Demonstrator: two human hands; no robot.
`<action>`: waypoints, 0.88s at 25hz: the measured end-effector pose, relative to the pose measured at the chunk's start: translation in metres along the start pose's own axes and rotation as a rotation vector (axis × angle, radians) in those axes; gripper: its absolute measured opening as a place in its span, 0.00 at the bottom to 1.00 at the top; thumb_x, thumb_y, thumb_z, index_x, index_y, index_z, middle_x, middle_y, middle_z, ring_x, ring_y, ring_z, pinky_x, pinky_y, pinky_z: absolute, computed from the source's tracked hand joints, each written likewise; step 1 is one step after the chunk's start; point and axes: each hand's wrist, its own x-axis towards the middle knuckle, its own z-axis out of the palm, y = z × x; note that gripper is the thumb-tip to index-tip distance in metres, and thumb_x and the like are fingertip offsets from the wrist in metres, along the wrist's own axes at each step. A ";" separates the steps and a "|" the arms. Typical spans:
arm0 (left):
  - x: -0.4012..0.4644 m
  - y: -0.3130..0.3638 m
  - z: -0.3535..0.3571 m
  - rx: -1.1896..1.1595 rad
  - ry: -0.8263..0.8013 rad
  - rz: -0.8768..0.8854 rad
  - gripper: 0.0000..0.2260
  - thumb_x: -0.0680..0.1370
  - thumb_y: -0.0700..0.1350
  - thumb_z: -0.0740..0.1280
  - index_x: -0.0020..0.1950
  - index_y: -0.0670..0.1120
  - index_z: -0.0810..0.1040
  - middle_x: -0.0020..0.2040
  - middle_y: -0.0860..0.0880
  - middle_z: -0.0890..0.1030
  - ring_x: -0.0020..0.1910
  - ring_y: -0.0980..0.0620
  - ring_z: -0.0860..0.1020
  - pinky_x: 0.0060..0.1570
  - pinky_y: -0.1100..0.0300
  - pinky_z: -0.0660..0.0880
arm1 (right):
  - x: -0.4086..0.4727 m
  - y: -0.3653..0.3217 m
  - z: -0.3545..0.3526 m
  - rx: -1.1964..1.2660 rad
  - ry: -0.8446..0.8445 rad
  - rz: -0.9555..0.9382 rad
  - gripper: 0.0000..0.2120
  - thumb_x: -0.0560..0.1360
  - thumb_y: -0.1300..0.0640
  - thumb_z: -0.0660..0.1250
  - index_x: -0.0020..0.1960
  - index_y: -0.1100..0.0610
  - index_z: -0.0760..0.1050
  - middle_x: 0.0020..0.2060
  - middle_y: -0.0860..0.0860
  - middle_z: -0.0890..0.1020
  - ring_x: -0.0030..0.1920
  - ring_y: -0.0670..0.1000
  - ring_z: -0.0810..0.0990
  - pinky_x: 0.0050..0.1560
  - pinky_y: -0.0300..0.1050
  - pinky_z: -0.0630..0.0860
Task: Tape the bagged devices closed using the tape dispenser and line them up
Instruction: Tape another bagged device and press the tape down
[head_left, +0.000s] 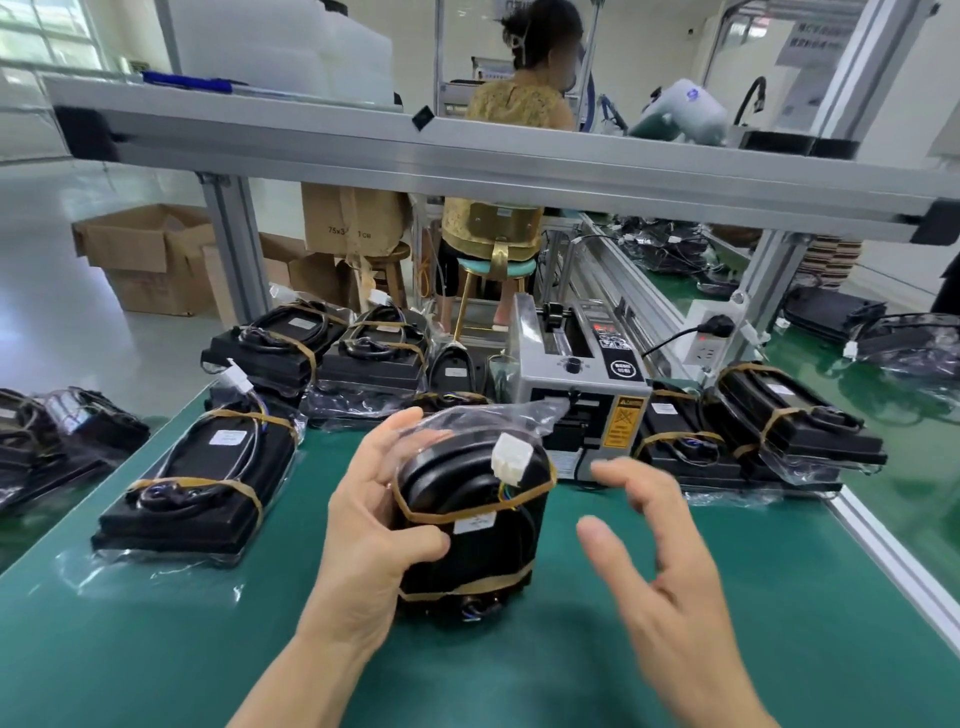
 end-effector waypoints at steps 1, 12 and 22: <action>-0.001 0.000 -0.002 0.003 -0.022 -0.004 0.40 0.54 0.23 0.62 0.63 0.48 0.74 0.57 0.46 0.82 0.53 0.49 0.82 0.46 0.64 0.77 | 0.008 -0.003 0.000 0.049 -0.011 0.052 0.15 0.73 0.46 0.67 0.60 0.42 0.73 0.59 0.41 0.76 0.64 0.44 0.72 0.64 0.32 0.64; -0.013 0.003 -0.009 0.073 -0.174 -0.014 0.35 0.55 0.25 0.64 0.59 0.44 0.79 0.57 0.56 0.80 0.50 0.52 0.81 0.41 0.64 0.77 | 0.058 -0.029 0.015 0.476 -0.377 0.338 0.06 0.71 0.52 0.73 0.46 0.51 0.82 0.39 0.49 0.83 0.40 0.44 0.79 0.42 0.32 0.74; -0.001 0.020 0.014 0.143 -0.003 0.048 0.11 0.66 0.45 0.75 0.47 0.49 0.83 0.48 0.48 0.85 0.47 0.55 0.82 0.43 0.68 0.76 | 0.055 -0.034 0.039 0.635 -0.201 0.492 0.07 0.69 0.50 0.73 0.38 0.53 0.80 0.35 0.49 0.79 0.36 0.45 0.76 0.37 0.33 0.74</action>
